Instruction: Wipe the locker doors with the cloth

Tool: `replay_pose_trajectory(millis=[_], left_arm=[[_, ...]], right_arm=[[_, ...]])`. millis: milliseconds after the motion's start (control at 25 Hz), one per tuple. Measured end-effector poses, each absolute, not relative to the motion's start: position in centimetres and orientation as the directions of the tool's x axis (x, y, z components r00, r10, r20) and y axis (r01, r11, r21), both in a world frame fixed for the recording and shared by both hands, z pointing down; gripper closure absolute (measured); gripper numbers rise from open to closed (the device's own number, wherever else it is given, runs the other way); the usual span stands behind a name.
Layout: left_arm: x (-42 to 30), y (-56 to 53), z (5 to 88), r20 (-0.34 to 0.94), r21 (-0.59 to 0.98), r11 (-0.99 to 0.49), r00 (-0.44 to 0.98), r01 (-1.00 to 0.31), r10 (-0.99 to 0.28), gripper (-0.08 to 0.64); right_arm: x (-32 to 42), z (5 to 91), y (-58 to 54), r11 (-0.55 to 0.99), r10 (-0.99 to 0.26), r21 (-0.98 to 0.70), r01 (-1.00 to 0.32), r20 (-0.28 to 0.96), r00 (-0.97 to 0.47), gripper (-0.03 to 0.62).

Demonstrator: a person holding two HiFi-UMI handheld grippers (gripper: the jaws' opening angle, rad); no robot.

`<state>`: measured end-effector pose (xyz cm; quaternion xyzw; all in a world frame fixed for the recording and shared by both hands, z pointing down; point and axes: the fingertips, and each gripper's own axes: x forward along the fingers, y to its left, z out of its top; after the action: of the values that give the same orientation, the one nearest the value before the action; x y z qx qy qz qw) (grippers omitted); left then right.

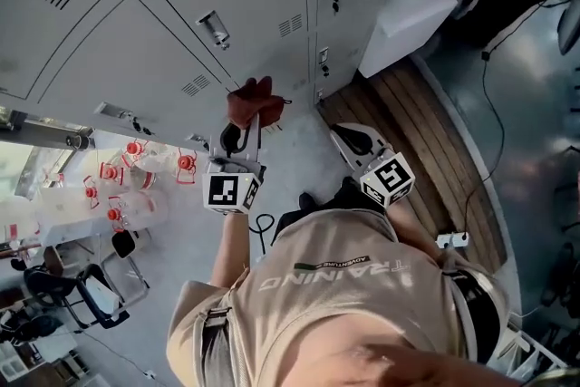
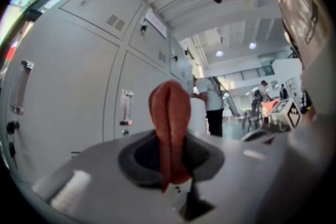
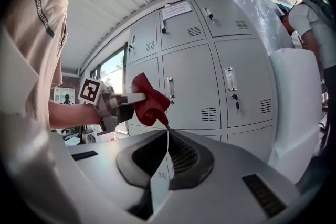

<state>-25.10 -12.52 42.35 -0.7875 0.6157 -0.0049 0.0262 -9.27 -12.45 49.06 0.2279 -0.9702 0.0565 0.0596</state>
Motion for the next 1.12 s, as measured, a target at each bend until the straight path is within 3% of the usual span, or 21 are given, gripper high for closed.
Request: replay_pose_trajectory(millis=[240, 400, 640, 840, 1120], left_arm=[[-26.7, -15.5, 41.0, -0.007, -0.086, -0.078, 0.079, -0.993, -0.997, 0.485], [-27.9, -16.6, 37.5, -0.02, -0.179, 0.096, -0.094, -0.979, -0.995, 0.485], [-28.7, -18.4, 31.7, -0.06, -0.342, 0.265, -0.26, -0.902, -0.964, 0.485], [-28.9, -20.1, 25.1, -0.099, -0.572, 0.315, -0.318, -0.757, -0.943, 0.485], [-29.4, -21.6, 18.2, -0.142, -0.85, 0.328, -0.419, -0.413, -0.897, 0.485]], right_arm=[[-11.5, 48.6, -16.8, 0.962, -0.253, -0.073, -0.264, 0.13, -0.959, 0.575], [-12.4, 47.1, -19.3, 0.996, -0.088, -0.006, -0.089, 0.124, -0.988, 0.575], [-12.1, 46.8, -22.6, 0.998, 0.062, 0.003, 0.063, 0.136, -0.989, 0.575], [-12.8, 47.2, -22.9, 0.99, 0.135, 0.01, 0.138, 0.164, -0.977, 0.575], [-14.6, 46.1, -22.3, 0.988, 0.145, 0.03, 0.152, 0.17, -0.975, 0.575]])
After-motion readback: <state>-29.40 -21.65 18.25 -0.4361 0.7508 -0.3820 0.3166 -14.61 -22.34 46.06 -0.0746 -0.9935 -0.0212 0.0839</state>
